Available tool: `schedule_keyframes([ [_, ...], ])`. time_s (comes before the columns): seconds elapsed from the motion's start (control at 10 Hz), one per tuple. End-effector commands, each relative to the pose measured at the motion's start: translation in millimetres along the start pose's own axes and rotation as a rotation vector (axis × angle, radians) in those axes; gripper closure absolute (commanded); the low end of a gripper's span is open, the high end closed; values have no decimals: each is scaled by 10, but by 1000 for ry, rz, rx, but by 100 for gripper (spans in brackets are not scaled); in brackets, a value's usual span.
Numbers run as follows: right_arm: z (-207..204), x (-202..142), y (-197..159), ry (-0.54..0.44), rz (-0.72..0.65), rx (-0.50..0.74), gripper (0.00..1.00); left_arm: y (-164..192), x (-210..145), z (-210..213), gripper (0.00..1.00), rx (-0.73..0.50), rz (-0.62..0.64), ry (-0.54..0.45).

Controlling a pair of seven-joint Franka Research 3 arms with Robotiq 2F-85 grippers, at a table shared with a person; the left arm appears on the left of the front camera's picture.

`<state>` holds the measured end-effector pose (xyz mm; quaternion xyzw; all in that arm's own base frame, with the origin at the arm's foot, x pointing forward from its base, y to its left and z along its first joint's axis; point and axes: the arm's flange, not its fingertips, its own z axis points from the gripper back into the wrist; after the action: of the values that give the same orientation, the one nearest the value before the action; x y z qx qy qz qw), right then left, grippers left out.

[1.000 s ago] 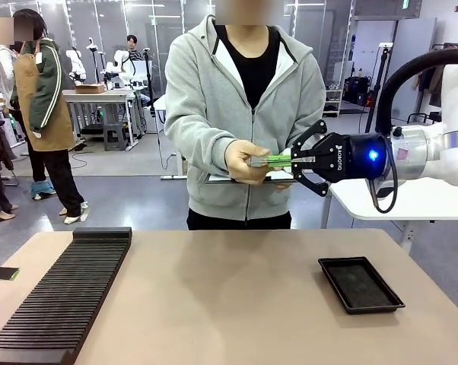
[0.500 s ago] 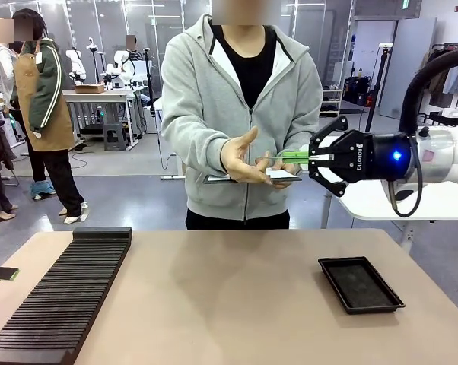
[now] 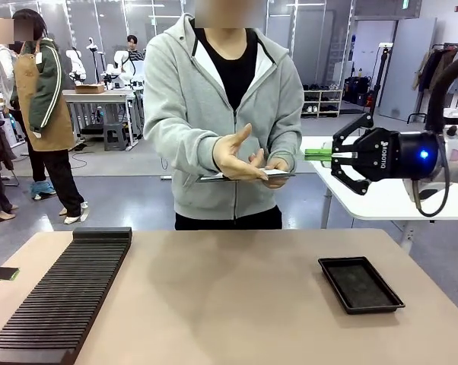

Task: Inspect the PCB.
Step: Place the Blank PCB in the ESD tray.

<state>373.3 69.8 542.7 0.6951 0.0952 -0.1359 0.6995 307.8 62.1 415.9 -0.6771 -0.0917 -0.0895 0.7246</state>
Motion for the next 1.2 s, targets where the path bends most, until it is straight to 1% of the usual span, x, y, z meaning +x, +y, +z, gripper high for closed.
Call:
schedule_keyframes([
  [0.0, 305, -75, -8, -14, 112, -98, 97, -19, 32, -7, 0, -2, -8, 1],
  [0.1, 482, -82, -68, -36, 151, -165, 97, -19, 32, -7, 0, -2, -8, 1],
  [0.2, 662, -57, -138, -66, 162, -238, 97, -19, 32, -7, 0, -2, -8, 1],
  [0.3, 793, -38, -202, -42, 136, -283, 97, -19, 32, -7, 0, -2, -8, 1],
  [0.5, 986, 9, -305, -37, 151, -351, 97, -19, 32, -7, 0, -2, -8, 1],
  [0.6, 1079, 61, -360, -88, 166, -432, 97, -19, 32, -7, 0, -2, -8, 1],
  [0.7, 1123, 85, -376, -116, 173, -413, 97, -19, 32, -7, 0, -2, -8, 1],
  [0.8, 1138, 77, -394, -102, 181, -392, 97, -19, 32, -7, 0, -2, -8, 1],
  [0.9, 1140, 62, -392, -111, 189, -381, 97, -19, 32, -7, 0, -2, -8, 1],
  [1.0, 1088, -83, -359, -72, 142, -368, 97, -19, 32, -7, 0, -2, -8, 1],
  [1.1, 1139, 59, -405, -108, 155, -400, 97, -19, 32, -7, 0, -2, -8, 1],
])
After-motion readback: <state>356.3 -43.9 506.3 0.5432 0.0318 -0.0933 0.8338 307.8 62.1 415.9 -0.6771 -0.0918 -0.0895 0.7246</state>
